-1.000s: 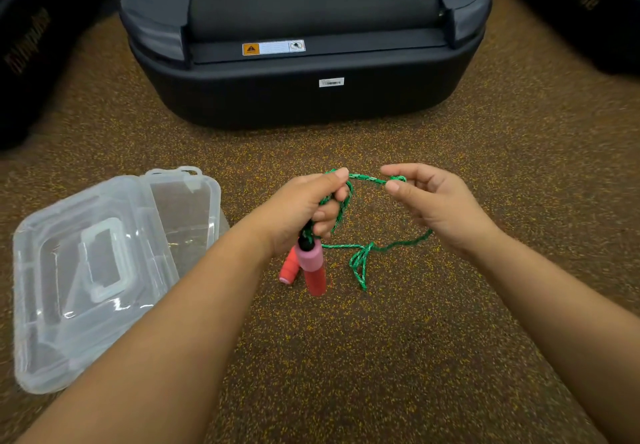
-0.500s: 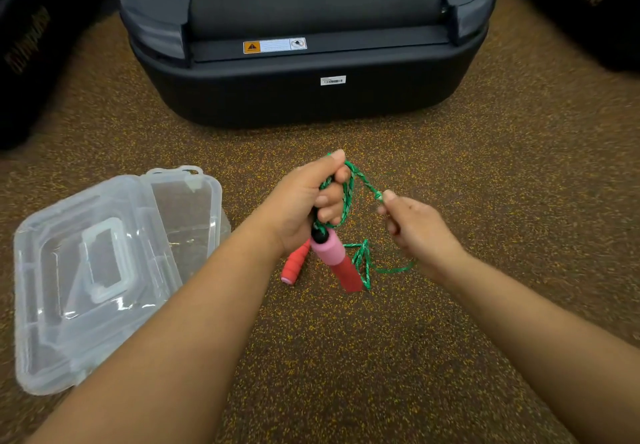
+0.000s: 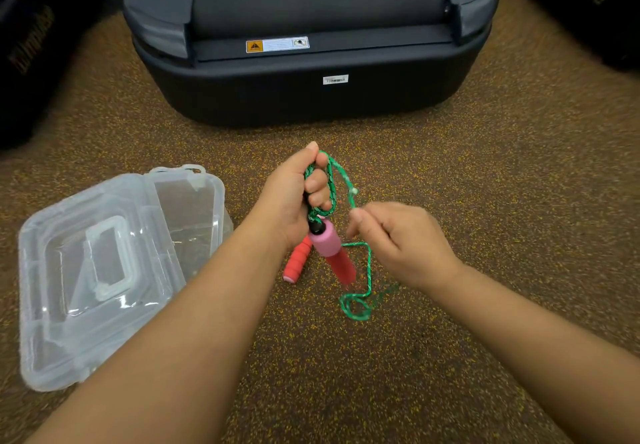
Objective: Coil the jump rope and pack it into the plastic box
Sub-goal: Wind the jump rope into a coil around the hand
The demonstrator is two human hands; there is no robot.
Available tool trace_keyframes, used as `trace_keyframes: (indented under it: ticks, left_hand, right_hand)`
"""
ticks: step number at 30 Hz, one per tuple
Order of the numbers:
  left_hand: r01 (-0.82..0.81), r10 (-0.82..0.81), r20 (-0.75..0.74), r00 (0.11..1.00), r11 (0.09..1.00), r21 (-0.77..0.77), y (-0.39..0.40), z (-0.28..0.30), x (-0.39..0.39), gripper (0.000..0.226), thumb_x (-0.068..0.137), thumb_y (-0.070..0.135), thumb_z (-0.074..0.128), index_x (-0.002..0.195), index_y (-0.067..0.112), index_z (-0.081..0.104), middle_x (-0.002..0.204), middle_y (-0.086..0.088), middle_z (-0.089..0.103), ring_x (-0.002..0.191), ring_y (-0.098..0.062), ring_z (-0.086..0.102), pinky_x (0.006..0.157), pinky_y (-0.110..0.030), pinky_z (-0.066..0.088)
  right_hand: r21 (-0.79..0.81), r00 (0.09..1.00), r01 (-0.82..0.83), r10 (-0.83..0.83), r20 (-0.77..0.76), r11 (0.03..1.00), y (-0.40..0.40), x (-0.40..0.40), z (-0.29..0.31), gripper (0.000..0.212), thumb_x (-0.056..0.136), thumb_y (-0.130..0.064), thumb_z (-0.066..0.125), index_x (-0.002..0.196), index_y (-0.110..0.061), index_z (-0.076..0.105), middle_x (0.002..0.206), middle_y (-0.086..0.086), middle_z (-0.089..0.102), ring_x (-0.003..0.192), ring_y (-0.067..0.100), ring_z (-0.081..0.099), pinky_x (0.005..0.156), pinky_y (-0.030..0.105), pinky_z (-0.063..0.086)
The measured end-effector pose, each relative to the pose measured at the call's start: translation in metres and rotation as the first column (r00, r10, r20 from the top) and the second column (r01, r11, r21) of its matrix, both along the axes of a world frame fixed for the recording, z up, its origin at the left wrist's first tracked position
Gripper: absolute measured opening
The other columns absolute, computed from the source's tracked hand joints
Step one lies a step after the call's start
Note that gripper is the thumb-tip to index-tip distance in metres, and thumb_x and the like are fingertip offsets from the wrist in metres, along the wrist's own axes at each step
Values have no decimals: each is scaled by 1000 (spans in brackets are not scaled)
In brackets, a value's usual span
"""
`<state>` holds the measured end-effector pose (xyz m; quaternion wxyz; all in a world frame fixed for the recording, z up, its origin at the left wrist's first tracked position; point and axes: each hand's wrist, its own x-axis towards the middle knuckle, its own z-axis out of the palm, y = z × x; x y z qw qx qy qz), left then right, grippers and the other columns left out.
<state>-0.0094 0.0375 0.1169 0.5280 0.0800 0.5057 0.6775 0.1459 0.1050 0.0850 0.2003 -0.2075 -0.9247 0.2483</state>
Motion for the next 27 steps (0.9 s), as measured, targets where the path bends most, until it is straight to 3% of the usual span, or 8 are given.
trace_keyframes:
  ticks: [5,8,10,12,15,17,21,27]
  left_hand:
    - [-37,36,38,999,999,15,-3,7,-5,33,99,34,42,69,21,48,40,10,32,36,-7,27,43,-20,32]
    - [-85,81,126,989,996,25,-2,8,-6,33,99,34,42,69,22,49,39,10,34,35,-5,30,42,-19,33]
    - [-113,106,167,980,993,33,-1,8,-6,33,98,34,43,69,22,50,38,10,36,34,-4,31,42,-18,33]
    - [-135,128,171,977,990,29,-1,8,-5,32,98,34,45,70,21,52,39,10,38,34,-3,33,41,-17,33]
    - [-184,183,161,970,983,-8,-1,5,-3,29,97,33,48,72,20,54,42,11,44,34,-3,36,40,-16,34]
    - [-241,243,161,957,970,-32,0,3,-3,26,97,32,50,75,19,57,45,11,49,34,-3,39,39,-15,35]
    - [-282,285,74,956,958,-47,3,3,-1,22,99,30,48,86,16,60,56,7,67,39,-4,53,42,-16,43]
    - [-209,206,-45,977,976,-59,6,-1,4,27,97,32,52,105,8,62,77,-2,76,65,-10,72,61,-21,56]
  right_hand:
    - [-26,998,59,-59,-25,998,4,4,2,38,92,-49,39,90,-22,65,77,-7,65,77,16,61,66,35,49]
    - [-219,986,154,-164,-27,964,0,5,-5,39,96,-43,38,78,-25,67,61,-17,58,63,3,55,62,31,44]
    - [-476,965,246,-261,36,844,-4,3,-6,47,99,-41,37,68,-22,67,47,-10,49,45,2,46,52,28,38]
    - [-715,946,312,-272,175,625,-7,1,-4,52,100,-40,34,65,-18,64,45,-2,46,35,8,42,43,23,34]
    - [-858,937,349,-114,331,376,-13,1,4,48,100,-42,32,69,-15,59,41,-6,39,30,9,33,36,17,23]
    - [-886,937,343,-39,348,314,-14,-1,9,45,100,-43,32,71,-16,55,38,-8,36,30,8,31,37,16,19]
    - [-850,935,307,31,353,428,-19,-7,21,52,99,-45,32,66,-16,60,39,-6,40,30,10,37,36,16,26]
    - [-370,867,46,146,476,928,-38,-14,39,51,97,-50,33,64,-30,66,43,-12,51,51,5,46,56,28,34]
